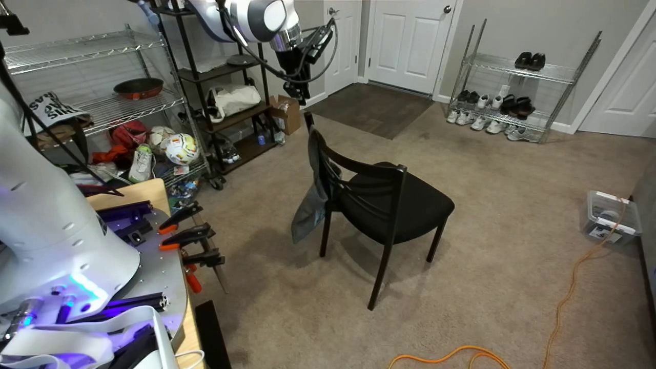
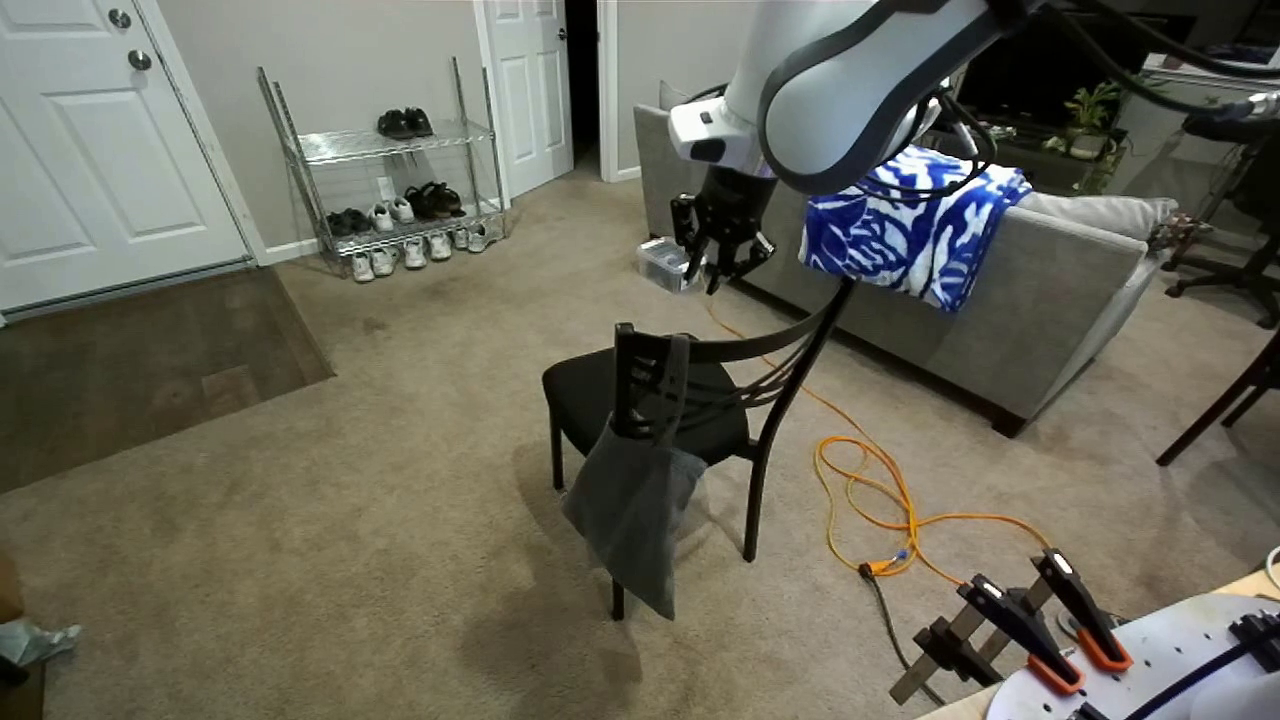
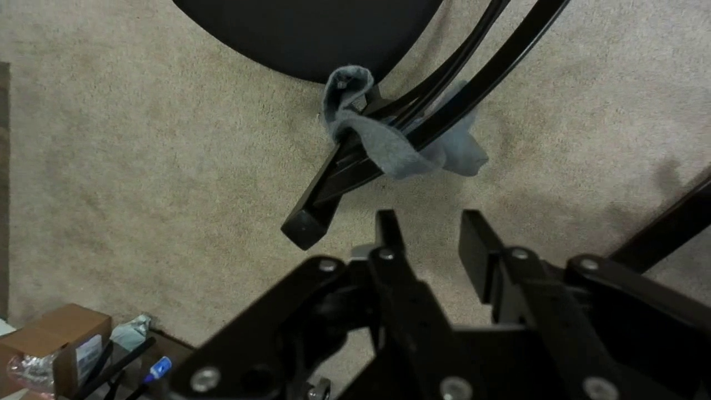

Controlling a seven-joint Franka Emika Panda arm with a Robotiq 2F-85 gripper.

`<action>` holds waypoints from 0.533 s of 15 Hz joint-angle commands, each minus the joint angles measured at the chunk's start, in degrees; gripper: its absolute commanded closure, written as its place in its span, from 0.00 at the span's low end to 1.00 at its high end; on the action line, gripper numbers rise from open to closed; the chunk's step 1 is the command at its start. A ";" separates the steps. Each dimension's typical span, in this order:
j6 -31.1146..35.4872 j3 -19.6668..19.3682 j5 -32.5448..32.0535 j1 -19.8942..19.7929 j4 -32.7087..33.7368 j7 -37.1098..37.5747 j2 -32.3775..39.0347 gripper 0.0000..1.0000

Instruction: Move the bag to the left side of the chair

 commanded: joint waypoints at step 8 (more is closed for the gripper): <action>-0.55 -1.26 1.88 0.64 -0.32 0.03 0.47 0.15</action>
